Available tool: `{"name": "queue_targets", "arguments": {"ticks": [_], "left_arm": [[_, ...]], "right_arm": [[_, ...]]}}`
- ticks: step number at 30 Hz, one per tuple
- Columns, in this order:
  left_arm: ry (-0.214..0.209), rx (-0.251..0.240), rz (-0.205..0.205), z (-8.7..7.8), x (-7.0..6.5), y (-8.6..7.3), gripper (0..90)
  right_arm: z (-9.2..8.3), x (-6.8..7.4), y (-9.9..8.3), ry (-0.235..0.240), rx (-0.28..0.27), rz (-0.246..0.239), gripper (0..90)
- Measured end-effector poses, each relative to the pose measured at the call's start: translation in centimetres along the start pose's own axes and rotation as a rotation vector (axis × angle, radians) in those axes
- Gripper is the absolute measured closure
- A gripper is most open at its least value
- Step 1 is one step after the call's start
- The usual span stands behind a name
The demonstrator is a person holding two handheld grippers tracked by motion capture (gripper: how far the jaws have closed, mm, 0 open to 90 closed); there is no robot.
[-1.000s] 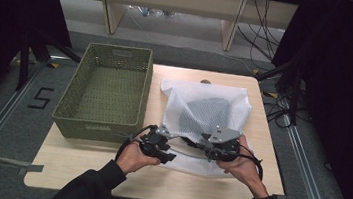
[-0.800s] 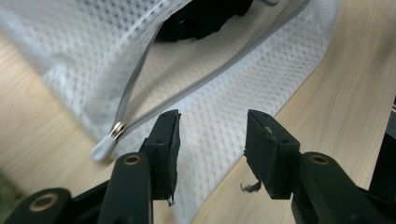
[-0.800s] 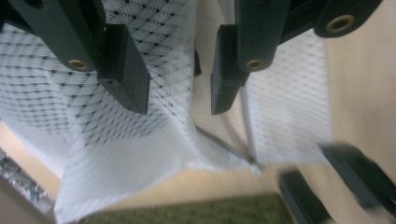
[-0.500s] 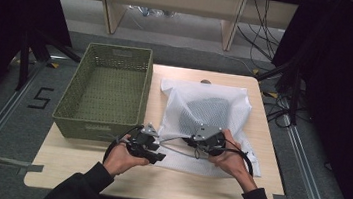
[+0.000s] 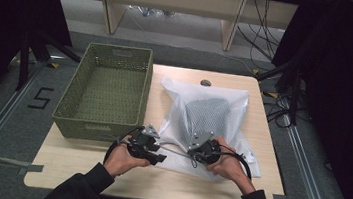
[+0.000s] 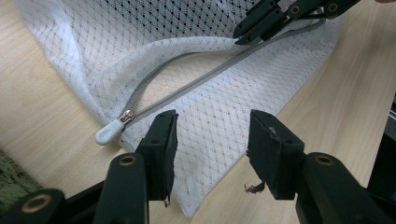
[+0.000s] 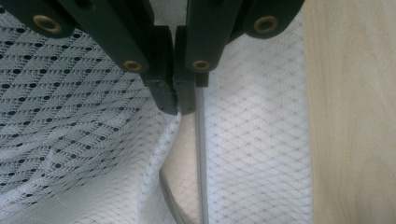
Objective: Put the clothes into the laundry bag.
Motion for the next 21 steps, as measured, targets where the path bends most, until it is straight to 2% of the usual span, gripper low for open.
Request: {"name": "queue_targets", "arguments": {"ticks": [2,9,10,11,12,15,16,17,18,19,20,21], "left_arm": [[0.005,-0.005,-0.007,0.0,0.0,0.0,51.6],[-0.002,-0.004,-0.007,0.0,-0.2,-0.2,48.5],[-0.004,-0.002,0.001,-0.1,-0.1,-0.3,47.2],[-0.004,-0.002,0.001,-0.1,-0.1,-0.3,46.3],[-0.015,-0.023,-0.008,-0.1,-0.3,-0.5,45.6],[-0.008,-0.029,-0.007,-0.4,-0.3,-0.6,43.1],[-0.009,-0.039,0.008,-0.7,-0.4,-0.8,42.0],[-0.009,-0.039,0.008,-0.7,-0.4,-0.8,41.6],[-0.006,-0.057,0.001,-0.7,-0.4,-0.8,41.6],[-0.017,-0.06,-0.001,-1.1,-0.4,-1.0,40.5],[-0.003,-0.084,-0.012,-1.1,-0.5,-1.0,40.1],[-0.003,-0.084,-0.012,-1.1,-0.5,-1.0,39.6]], "right_arm": [[0.1,-0.1,0.0,-0.007,0.006,-0.017,90.0],[0.5,-0.5,-0.7,-0.012,0.017,0.01,89.9],[0.5,-0.7,-0.9,-0.011,0.012,0.04,88.2],[0.5,-0.7,-0.9,-0.011,0.012,0.04,88.2],[0.2,-0.9,-1.0,-0.013,0.002,0.06,82.4],[-1.3,-1.0,-0.8,-0.002,-0.058,0.122,72.9],[-2.0,-1.2,-0.7,-0.022,-0.097,0.135,70.1],[-2.0,-1.2,-0.7,-0.022,-0.097,0.135,70.1],[-2.9,-1.3,-0.6,-0.023,-0.13,0.158,69.1],[-4.3,-1.9,-0.7,-0.027,-0.193,0.164,63.3],[-4.9,-2.1,-0.8,-0.043,-0.217,0.186,61.2],[-4.9,-2.1,-0.8,-0.043,-0.217,0.186,61.2]]}}
Point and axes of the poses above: each handheld gripper's, and its own axes: z roughly forward along the jaws, y roughly out of its top, x roughly to its left, the point moved 2 cm from there along z, roughly forward along the jaws, and after that the axes turned 11 degrees about z, right-handed, at the moved point
